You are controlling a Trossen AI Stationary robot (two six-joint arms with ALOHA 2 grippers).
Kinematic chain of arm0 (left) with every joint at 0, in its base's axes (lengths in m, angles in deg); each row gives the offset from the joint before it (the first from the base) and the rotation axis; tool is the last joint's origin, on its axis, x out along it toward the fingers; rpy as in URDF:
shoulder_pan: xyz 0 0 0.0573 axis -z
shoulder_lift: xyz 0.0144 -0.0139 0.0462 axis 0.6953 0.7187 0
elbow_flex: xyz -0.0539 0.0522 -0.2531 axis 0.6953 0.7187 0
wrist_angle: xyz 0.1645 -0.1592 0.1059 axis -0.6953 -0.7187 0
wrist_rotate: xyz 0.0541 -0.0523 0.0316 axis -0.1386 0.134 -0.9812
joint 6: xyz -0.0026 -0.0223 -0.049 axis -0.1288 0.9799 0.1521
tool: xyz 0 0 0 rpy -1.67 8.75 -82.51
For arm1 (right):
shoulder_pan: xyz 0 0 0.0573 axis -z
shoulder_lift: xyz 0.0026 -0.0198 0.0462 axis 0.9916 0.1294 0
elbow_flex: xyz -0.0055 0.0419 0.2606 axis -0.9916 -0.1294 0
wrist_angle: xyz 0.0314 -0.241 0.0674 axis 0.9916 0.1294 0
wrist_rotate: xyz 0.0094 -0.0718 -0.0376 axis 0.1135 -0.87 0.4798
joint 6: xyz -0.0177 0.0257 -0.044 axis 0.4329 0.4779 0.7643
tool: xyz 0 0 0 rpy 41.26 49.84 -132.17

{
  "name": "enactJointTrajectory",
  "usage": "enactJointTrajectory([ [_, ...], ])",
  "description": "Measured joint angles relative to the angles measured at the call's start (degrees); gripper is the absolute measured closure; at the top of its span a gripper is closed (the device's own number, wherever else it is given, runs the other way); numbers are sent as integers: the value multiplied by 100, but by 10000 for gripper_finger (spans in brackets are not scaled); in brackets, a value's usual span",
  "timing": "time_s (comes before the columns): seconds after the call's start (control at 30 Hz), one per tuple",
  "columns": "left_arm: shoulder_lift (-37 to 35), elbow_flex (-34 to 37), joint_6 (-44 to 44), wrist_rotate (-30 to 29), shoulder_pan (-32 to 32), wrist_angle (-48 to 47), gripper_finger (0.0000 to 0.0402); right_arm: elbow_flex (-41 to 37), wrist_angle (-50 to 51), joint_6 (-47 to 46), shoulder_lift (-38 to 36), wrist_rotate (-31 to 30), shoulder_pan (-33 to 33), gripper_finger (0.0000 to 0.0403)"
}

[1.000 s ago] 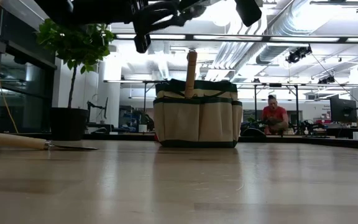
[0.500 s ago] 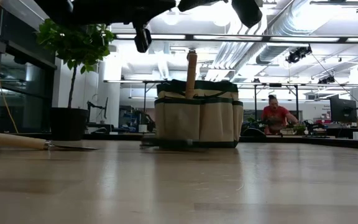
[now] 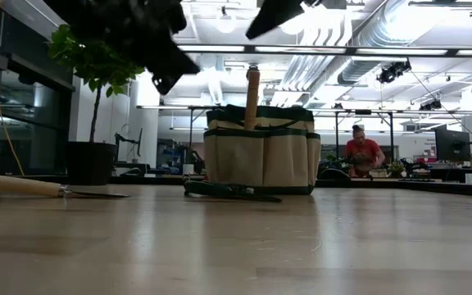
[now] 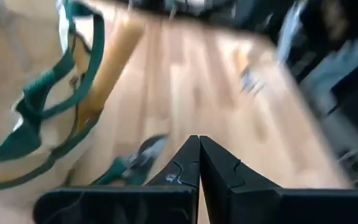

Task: Pick & Place Garden tools in Gardening bag
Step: Put the top black shear scissor into the gardening bag

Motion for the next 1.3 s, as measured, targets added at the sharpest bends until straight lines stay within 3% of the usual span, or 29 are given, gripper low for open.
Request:
enactJointTrajectory([
  [0.13, 29, 5, -736, -655, 257, -595, 401, -2, 199, -1072, 0, 910, 173, 399],
  [0.27, 29, 1, -830, -1202, 504, -853, 401, -22, 203, -2410, 174, 1535, 449, 399],
  [0.5, 25, -2, -848, -1499, 752, -1375, 401, -25, 135, -3042, 1005, 2207, 792, 392],
  [0.63, -11, -2, -877, -1536, 731, -1736, 401, -31, -109, -3135, 1430, 2247, 934, 357],
  [0.97, -67, 1, -962, -1642, 735, -1809, 401, -26, -705, -3624, 1712, 2284, 1385, 222],
  [1.3, -65, 3, -908, -1643, 735, -1829, 401, -24, -878, -3793, 1914, 2175, 1653, 210],
])
